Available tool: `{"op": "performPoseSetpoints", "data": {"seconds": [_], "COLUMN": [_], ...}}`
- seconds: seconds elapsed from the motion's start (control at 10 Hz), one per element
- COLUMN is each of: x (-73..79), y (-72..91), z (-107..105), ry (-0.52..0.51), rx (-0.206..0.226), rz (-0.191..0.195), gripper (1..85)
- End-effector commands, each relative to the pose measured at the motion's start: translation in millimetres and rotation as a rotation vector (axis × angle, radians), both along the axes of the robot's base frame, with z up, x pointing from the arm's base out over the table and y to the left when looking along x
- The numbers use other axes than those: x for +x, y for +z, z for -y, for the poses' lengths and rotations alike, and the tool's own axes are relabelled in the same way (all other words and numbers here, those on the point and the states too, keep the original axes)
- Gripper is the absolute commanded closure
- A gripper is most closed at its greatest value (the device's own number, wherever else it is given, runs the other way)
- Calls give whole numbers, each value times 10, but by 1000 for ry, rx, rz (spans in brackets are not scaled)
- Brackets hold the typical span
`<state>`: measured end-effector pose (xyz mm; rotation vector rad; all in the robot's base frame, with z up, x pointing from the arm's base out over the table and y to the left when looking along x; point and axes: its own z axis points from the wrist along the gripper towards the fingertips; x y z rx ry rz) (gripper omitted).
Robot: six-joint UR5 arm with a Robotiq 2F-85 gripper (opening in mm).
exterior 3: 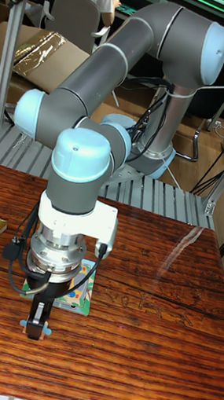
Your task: Assemble one piece of a puzzle
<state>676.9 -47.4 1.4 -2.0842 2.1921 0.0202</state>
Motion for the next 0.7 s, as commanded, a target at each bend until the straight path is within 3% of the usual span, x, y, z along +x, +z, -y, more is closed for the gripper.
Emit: {"op": "performPoseSetpoints", "data": {"seconds": [0.0, 0.3, 0.6], "x": [4, -30, -134], "y": [34, 63, 186], "z": [-19, 71, 231], "ry": [-29, -65, -190], "rx": [13, -14, -62], "rz": [1, -2, 6], "gripper": [503, 507, 507]}}
